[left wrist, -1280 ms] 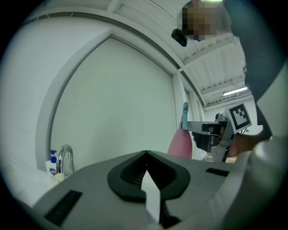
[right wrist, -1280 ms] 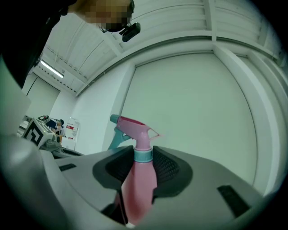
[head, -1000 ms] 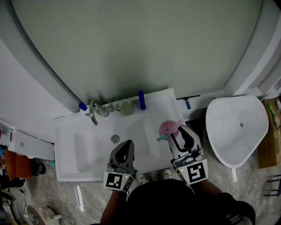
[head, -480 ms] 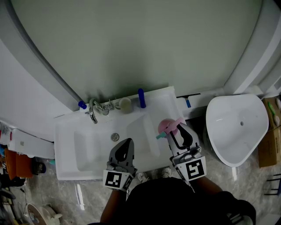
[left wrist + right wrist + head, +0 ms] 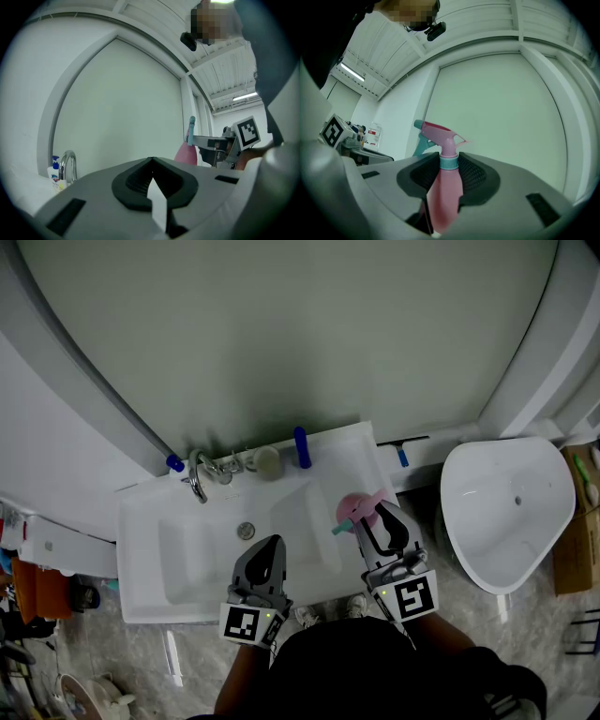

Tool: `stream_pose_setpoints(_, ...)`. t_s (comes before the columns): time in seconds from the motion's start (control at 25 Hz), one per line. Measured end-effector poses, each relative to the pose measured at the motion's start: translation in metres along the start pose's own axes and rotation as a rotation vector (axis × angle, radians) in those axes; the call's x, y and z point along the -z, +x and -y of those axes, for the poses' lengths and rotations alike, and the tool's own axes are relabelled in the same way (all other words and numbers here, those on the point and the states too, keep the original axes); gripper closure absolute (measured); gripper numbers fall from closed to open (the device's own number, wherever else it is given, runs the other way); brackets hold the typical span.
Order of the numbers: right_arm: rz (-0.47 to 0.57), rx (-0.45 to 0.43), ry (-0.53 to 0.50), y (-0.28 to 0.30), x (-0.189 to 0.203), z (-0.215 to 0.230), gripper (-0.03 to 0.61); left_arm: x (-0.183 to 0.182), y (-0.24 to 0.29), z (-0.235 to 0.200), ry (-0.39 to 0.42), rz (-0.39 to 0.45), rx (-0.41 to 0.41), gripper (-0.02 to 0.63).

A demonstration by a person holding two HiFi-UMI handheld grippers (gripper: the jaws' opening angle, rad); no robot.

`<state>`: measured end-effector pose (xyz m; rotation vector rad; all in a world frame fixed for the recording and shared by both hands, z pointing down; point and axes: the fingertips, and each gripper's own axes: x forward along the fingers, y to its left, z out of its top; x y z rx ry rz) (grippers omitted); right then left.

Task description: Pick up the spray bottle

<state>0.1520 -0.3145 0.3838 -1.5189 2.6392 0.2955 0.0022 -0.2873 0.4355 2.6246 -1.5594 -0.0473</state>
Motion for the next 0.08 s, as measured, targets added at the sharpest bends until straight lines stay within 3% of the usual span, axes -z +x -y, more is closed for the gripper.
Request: stream_pose_setpoints(0.08, -0.004, 0.000, -0.001, -0.0011, 0.0007, 0.0003, 0.448, 0.0003, -0.0001, 0.0019, -0.001, 0.000, 0.002, 0.621)
